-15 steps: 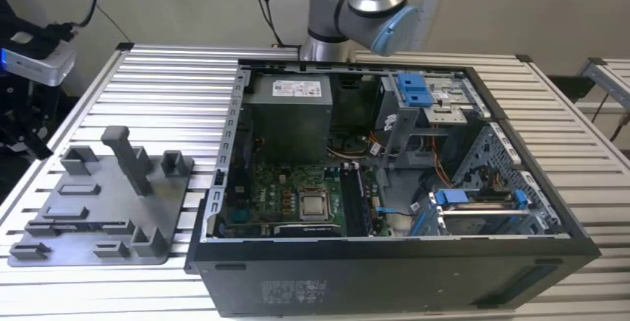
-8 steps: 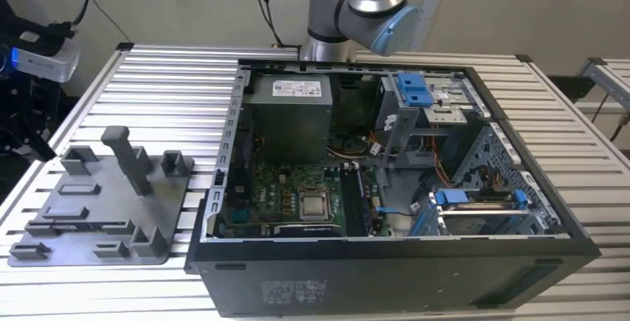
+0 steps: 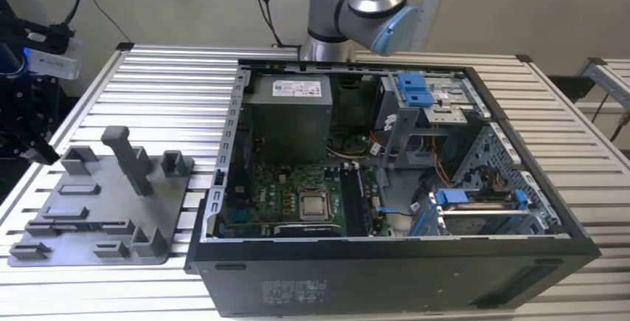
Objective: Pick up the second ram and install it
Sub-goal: 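Pick up the second ram and move it above second insertion slot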
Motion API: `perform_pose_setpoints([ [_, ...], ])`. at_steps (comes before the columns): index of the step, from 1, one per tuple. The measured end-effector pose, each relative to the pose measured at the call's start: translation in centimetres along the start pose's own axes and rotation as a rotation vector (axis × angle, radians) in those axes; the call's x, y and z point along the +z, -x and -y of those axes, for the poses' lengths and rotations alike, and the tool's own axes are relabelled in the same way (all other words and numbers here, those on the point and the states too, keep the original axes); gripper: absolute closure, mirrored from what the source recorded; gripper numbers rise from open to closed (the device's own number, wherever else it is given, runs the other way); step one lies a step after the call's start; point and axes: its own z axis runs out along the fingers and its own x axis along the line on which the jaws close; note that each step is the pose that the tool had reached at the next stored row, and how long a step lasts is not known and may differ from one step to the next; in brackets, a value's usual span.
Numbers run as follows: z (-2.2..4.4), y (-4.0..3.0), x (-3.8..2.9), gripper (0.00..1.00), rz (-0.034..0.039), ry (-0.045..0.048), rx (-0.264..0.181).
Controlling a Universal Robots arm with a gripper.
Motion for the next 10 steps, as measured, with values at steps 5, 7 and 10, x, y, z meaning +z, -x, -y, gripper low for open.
perform_pose_setpoints([
  [5,0.00,-0.01,0.26,0.89,0.0002,0.0009,-0.087],
  [7,0.00,-0.02,0.28,0.89,0.0001,0.0013,-0.100],
  [10,0.00,-0.02,0.28,0.89,0.0000,0.0014,-0.101],
])
